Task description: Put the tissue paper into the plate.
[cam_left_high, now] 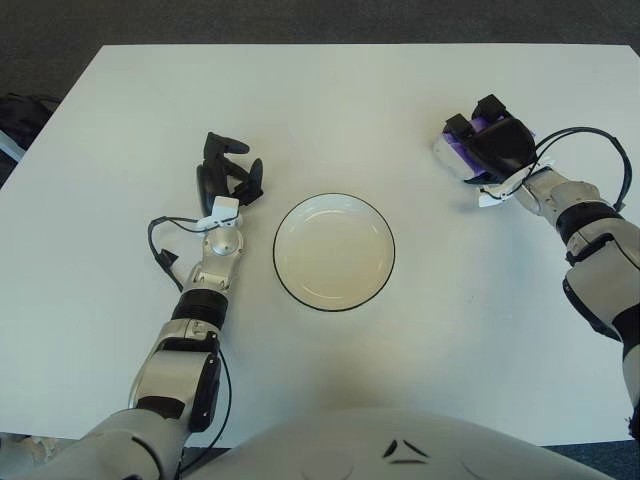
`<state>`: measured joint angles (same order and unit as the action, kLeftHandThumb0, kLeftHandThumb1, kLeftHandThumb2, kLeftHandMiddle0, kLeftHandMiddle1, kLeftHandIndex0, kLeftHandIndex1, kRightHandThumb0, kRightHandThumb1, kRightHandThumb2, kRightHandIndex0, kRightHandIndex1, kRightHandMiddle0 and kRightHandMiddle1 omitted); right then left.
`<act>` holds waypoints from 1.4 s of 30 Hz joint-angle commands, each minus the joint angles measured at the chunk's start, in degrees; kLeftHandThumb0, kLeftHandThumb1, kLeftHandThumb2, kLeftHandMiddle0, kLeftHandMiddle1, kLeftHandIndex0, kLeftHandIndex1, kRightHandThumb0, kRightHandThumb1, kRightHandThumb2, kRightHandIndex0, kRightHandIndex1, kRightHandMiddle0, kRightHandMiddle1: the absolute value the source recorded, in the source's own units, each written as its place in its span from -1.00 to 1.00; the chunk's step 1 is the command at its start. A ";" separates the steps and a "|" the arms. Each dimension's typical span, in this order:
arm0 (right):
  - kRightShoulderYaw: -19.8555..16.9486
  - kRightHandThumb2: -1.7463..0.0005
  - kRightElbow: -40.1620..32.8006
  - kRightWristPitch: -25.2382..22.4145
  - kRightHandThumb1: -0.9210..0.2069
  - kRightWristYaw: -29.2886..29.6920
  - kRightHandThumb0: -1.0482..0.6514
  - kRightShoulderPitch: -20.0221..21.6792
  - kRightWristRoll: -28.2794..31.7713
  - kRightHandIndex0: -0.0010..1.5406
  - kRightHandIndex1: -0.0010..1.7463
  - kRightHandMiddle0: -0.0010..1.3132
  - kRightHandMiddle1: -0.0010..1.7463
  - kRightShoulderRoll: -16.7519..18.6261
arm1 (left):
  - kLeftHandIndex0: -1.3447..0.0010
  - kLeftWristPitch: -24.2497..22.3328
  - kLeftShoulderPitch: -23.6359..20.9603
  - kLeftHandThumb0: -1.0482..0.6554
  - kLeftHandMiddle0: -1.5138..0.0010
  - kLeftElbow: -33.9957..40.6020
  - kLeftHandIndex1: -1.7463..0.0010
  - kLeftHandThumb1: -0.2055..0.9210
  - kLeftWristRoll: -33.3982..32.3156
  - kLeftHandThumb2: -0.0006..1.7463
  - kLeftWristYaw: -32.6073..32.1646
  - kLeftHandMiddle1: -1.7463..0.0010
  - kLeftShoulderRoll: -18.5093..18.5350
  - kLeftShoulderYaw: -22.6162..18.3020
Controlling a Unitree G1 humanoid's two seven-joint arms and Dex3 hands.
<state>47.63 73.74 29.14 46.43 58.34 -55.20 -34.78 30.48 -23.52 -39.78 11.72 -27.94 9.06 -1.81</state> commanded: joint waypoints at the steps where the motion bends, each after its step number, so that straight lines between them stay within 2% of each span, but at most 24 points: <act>1: -2.56 -0.73 -3.05 3.80 0.37 -0.19 0.23 1.58 1.79 -0.03 0.97 -0.22 1.00 0.69 | 0.43 1.06 10.03 -0.23 -0.02 -8.82 -0.96 0.54 0.94 -0.04 -0.26 -1.00 -1.10 0.55; 6: -9.09 -0.74 -9.49 8.91 0.38 -1.72 0.23 0.85 7.71 -0.02 0.95 -0.21 1.00 0.48 | 0.42 0.97 9.91 -0.23 -0.02 -9.04 -0.95 0.53 0.98 -0.03 -0.24 -1.00 -1.07 0.63; 13: -14.80 -0.76 -15.67 11.45 0.43 -3.27 0.23 -0.32 11.63 0.01 0.93 -0.19 1.00 1.49 | 0.42 1.05 9.90 -0.23 -0.01 -8.87 -0.95 0.53 1.04 -0.03 -0.18 -1.00 -1.09 0.76; 19: -19.83 -0.74 -19.52 14.27 0.40 -7.97 0.23 2.31 16.13 0.00 0.93 -0.20 1.00 2.68 | 0.42 1.26 9.95 -0.23 -0.04 -9.00 -0.95 0.53 1.10 -0.03 0.20 -1.00 -0.79 0.91; 22: -22.32 -0.74 -25.06 13.97 0.39 -10.73 0.23 4.04 18.02 -0.01 0.94 -0.21 1.00 4.18 | 0.42 0.41 10.02 -0.23 -0.05 -8.77 -0.95 0.53 1.50 -0.03 -0.29 -1.00 -0.74 1.09; 31: -26.51 -0.74 -38.39 12.75 0.38 -19.41 0.23 2.13 21.87 -0.02 0.96 -0.21 1.00 7.37 | 0.42 -1.43 10.23 -0.23 -0.03 -7.69 -0.96 0.53 2.03 -0.03 -1.15 -1.00 -1.01 1.45; 36: -27.85 -0.82 -42.77 11.64 0.48 -22.74 0.23 0.71 22.01 0.01 0.99 -0.15 1.00 8.21 | 0.42 -1.59 10.34 -0.23 -0.02 -7.17 -0.96 0.53 1.84 -0.03 -1.19 -1.00 -1.18 1.53; 41: -28.56 -0.90 -50.03 10.49 0.59 -27.92 0.23 -2.68 23.97 0.08 1.00 -0.08 1.00 9.40 | 0.42 -1.14 10.29 -0.23 -0.02 -7.32 -0.95 0.54 2.00 -0.03 -1.21 -1.00 -0.95 1.65; 42: -28.54 -0.91 -52.93 10.08 0.61 -30.12 0.23 -4.56 25.64 0.09 1.00 -0.07 1.00 9.55 | 0.42 -1.10 10.25 -0.23 -0.02 -7.49 -0.95 0.54 2.15 -0.03 -1.30 -1.00 -0.85 1.72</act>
<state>20.92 29.00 40.21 21.65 58.70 -34.04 -25.86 30.01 -24.19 -40.16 12.14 -28.58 9.47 -1.15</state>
